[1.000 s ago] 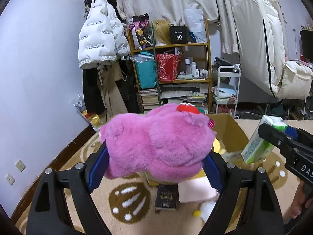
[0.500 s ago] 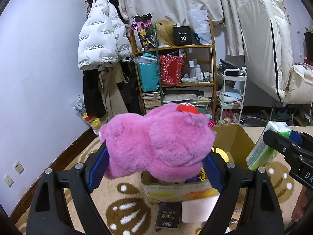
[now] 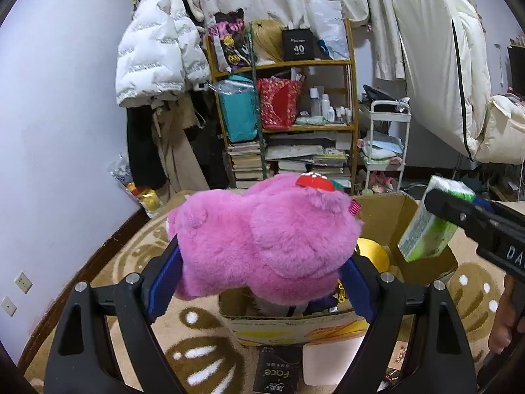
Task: Organize soft objects
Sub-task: 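Lift the bear with the left tool while the right tool lifts the tissue pack over the box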
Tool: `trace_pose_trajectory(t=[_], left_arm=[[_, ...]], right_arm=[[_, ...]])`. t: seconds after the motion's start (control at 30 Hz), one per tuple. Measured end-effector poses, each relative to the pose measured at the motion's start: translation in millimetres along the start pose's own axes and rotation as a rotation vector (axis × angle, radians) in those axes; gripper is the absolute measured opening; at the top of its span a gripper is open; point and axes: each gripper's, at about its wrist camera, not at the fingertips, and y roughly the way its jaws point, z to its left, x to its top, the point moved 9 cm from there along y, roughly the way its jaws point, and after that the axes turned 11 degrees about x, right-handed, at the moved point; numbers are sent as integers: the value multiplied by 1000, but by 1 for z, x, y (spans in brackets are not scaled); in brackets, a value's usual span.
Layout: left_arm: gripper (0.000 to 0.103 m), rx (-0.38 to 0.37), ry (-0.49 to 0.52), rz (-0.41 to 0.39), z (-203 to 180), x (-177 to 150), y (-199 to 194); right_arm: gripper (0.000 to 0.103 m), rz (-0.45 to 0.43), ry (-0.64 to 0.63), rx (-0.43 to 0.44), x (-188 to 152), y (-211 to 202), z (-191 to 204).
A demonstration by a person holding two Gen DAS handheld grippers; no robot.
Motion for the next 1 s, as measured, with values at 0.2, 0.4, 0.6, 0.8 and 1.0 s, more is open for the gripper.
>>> trace_pose_trajectory(t=[0.2,0.4,0.6,0.8,1.0], left_arm=[[85,-10,35,23,-12,-7,13],[86,-28,48,41,-17,-12,16],[87,-37,57,51,-21,-13,15],[88,-48,66,67,-23,-15,18],[89,-47,80,106,-26,-23,25]], right_arm=[[57,18,29,10,-4,8,-10],[57,39,26,7,-9,11,-12],[57,38,28,8,-8,11,-12],[58,55,34,7,-16,11,-11],[58,75,39,9,-22,12,-13]])
